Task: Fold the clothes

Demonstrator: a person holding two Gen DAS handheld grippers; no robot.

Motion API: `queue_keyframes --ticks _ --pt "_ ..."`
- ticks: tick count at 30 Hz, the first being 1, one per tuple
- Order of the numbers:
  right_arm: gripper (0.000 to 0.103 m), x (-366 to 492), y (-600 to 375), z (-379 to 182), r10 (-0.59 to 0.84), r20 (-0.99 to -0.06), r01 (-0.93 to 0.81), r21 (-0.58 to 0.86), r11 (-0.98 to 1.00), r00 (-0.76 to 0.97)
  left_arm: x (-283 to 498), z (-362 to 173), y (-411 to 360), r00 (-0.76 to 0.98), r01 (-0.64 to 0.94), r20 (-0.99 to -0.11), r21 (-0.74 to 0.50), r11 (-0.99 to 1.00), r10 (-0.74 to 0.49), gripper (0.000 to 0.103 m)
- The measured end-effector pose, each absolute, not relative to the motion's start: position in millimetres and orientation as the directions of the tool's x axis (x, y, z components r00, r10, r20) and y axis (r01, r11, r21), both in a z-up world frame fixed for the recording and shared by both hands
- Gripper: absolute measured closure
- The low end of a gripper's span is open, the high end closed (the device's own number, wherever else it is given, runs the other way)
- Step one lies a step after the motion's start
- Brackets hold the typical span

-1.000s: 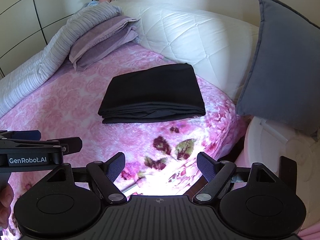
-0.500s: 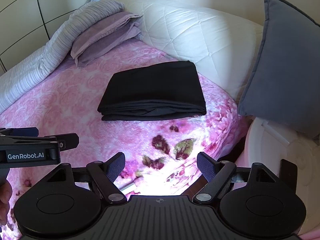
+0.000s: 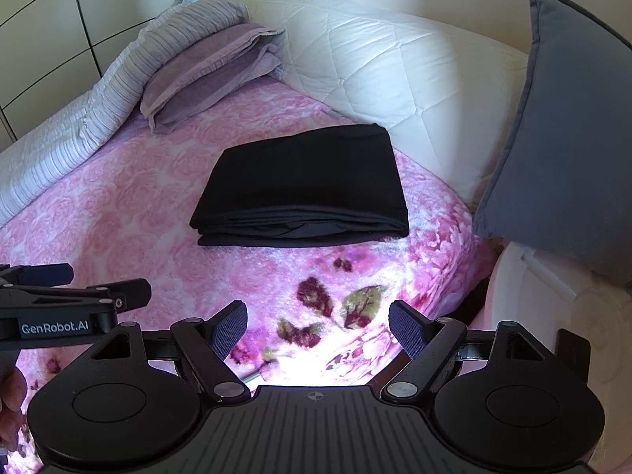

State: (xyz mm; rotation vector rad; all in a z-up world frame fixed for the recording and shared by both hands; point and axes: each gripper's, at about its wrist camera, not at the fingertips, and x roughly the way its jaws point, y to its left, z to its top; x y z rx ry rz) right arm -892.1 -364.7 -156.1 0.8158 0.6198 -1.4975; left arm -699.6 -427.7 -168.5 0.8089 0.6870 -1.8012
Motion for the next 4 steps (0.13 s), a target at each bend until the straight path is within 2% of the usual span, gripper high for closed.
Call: queue_keyframes --ticks 4 --pt "0.021 -892.8 -370.9 -157.4 -0.604 -0.797 0.993 0.084 -0.085 0.015 -699.5 -169.9 -430.0 -0.270 0.942 -0.782 -0.092 -0.324 -0.562 0.004"
